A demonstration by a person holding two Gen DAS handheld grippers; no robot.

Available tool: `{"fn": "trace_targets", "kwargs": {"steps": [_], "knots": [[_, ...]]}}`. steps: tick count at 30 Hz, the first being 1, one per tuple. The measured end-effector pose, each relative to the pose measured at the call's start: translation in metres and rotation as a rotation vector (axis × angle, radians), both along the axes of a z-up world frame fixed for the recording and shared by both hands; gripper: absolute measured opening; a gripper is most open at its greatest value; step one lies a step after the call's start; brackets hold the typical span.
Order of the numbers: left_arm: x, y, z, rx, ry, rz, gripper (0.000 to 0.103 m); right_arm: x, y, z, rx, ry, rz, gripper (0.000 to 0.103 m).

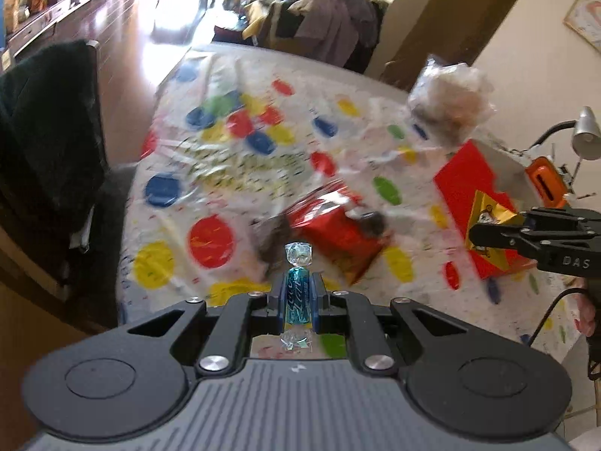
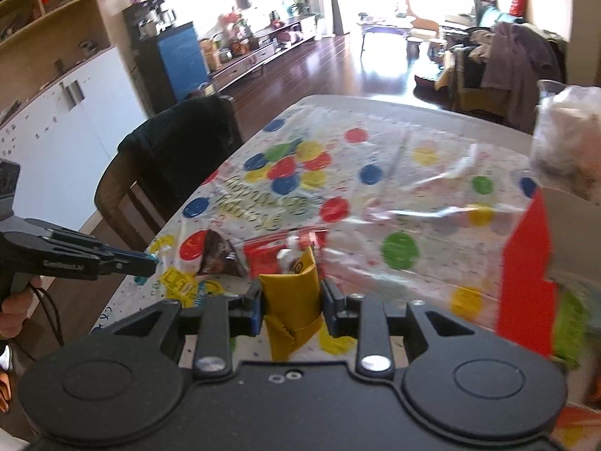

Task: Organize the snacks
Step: 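Carry both snacks over the box and lower them inside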

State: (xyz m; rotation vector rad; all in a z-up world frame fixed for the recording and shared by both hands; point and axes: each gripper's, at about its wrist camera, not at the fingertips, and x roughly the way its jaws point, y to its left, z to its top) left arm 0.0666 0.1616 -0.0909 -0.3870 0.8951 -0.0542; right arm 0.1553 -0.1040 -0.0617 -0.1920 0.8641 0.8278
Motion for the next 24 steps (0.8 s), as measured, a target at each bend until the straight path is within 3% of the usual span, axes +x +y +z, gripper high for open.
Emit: {"fn": "trace_targets", "kwargs": {"steps": [11,24], "knots": [[0.027,-0.079,0.054,0.036,-0.092,-0.077,0.012,0.014,-0.085,0.033,0.043,-0.042,-0.118,0.029],[0.081,-0.182,0.082,0.049,-0.136,-0.179,0.012,0.049,-0.183,0.047,0.050,-0.097,-0.235,0.029]]}}
